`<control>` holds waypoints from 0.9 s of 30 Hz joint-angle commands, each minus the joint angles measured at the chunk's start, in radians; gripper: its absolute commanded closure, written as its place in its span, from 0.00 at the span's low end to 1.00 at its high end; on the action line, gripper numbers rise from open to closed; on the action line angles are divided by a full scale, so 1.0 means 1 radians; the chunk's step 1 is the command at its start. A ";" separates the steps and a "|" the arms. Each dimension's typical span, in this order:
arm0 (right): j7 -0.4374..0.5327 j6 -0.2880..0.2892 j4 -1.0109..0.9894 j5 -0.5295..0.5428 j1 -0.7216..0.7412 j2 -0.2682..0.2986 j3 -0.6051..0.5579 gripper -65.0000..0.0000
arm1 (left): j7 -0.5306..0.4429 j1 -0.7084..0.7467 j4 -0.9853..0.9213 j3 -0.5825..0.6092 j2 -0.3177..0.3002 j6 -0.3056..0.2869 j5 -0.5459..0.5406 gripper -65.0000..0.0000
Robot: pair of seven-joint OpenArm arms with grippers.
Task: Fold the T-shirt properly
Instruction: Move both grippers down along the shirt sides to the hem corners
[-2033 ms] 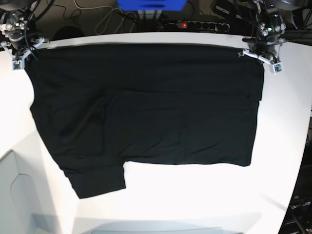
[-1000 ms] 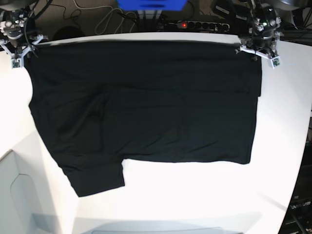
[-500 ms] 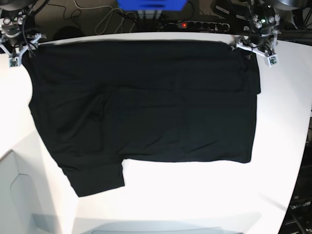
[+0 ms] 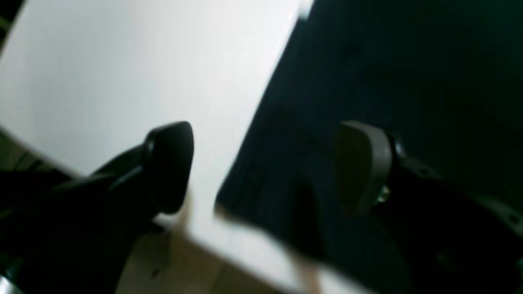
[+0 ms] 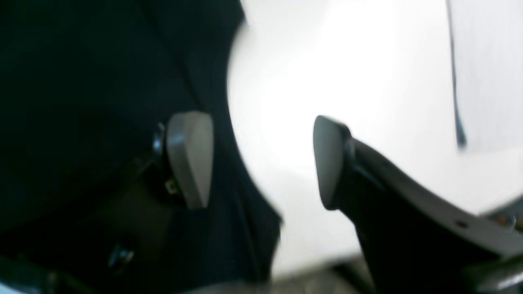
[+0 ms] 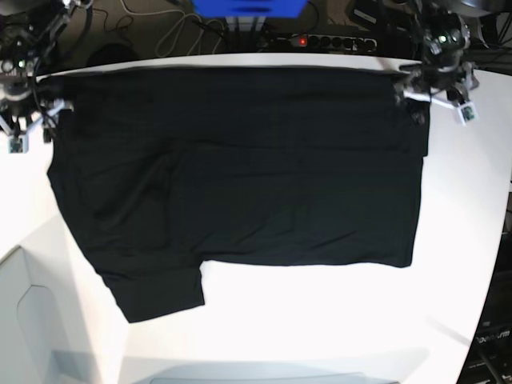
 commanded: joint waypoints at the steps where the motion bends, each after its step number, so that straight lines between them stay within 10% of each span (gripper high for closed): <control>1: 0.022 0.015 0.014 0.012 0.036 0.028 -0.017 0.39 | -0.021 -0.023 0.015 -0.018 -0.008 0.003 0.000 0.20; 17: 0.036 -0.034 -0.552 -0.145 0.662 0.097 -0.292 0.38 | -0.019 -0.463 -0.160 -0.042 -0.017 0.003 0.006 0.20; 27: 0.378 -0.209 -1.135 -0.211 0.884 0.174 -0.292 0.38 | -0.024 -0.687 -0.485 0.099 -0.154 0.003 0.004 0.20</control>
